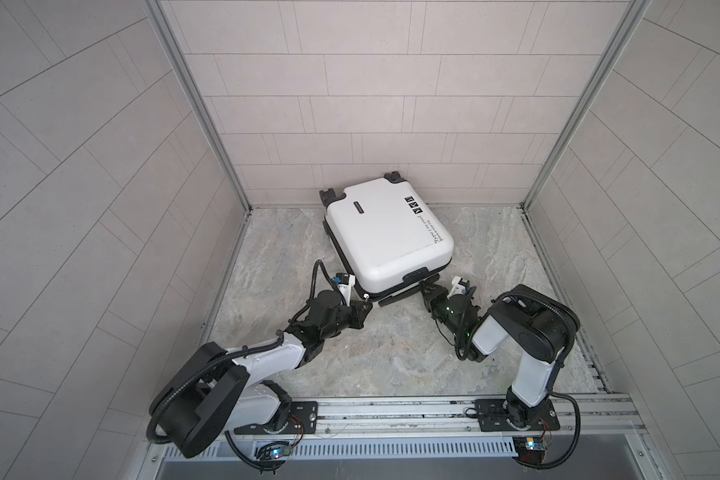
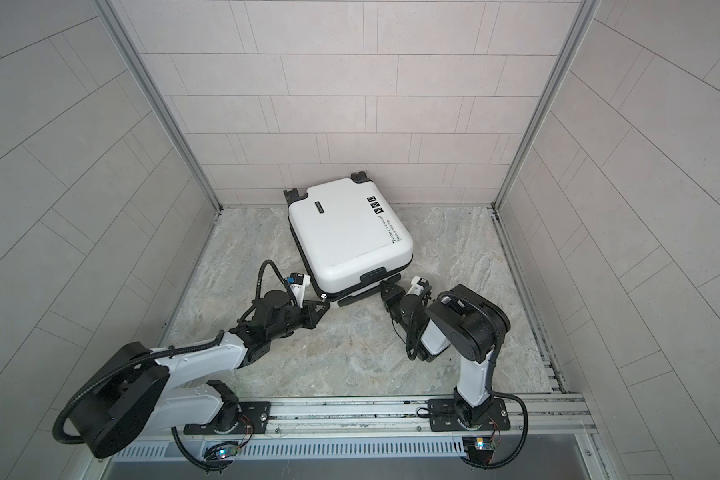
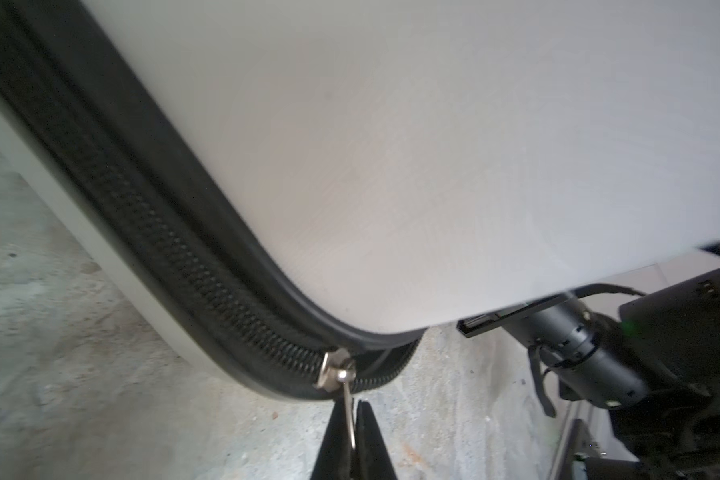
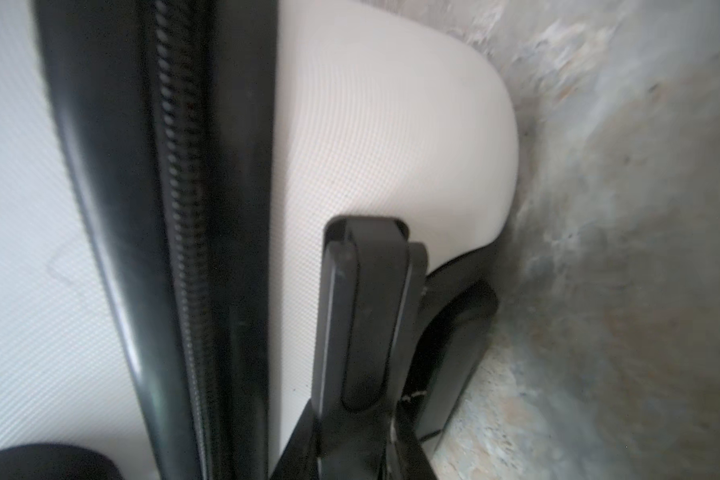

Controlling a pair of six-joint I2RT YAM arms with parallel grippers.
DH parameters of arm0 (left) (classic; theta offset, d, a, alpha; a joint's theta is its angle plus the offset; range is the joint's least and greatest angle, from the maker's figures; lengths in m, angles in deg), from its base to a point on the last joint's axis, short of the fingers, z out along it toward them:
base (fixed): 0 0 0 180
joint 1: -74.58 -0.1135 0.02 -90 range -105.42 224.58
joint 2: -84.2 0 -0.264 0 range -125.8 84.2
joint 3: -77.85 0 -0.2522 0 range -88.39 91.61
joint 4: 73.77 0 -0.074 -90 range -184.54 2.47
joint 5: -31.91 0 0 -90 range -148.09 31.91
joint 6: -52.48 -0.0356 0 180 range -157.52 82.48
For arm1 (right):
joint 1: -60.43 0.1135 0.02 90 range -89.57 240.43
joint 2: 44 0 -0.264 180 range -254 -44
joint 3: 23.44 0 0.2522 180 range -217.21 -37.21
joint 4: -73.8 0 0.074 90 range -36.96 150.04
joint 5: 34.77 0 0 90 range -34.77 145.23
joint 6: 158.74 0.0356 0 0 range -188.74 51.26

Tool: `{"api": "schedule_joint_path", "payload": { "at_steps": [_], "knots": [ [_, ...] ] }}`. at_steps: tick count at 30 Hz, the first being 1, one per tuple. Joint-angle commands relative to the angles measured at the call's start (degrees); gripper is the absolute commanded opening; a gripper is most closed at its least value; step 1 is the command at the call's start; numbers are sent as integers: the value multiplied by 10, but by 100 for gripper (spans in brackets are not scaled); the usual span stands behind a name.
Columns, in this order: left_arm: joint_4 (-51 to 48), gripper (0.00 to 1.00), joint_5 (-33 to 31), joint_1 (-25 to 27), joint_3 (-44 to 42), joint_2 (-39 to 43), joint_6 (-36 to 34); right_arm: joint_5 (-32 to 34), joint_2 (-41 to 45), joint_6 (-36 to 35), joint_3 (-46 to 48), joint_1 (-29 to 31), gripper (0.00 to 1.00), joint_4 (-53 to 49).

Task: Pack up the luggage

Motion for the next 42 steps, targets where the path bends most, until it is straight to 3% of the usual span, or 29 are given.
{"api": "schedule_joint_path", "payload": {
  "at_steps": [1, 5, 9, 20, 36, 42],
  "knots": [
    [238, 0, 91, 16, 0, -31, 74, -51, -6, -30, -16, 27, 0, -14],
    [348, 0, 90, 17, 3, -92, 123, -45, -13, -27, -20, 34, 0, -14],
    [389, 0, 73, 19, 5, -124, 134, -38, -20, -24, -26, 45, 0, -12],
    [387, 0, -36, 42, 9, -121, 88, -8, -57, -8, -58, 105, 0, -5],
    [389, 0, -31, 92, 78, -180, 83, 21, -67, -10, -80, 153, 0, -23],
    [390, 0, -83, 94, 51, -156, 73, 30, -62, -12, -71, 153, 0, -18]
  ]
}}
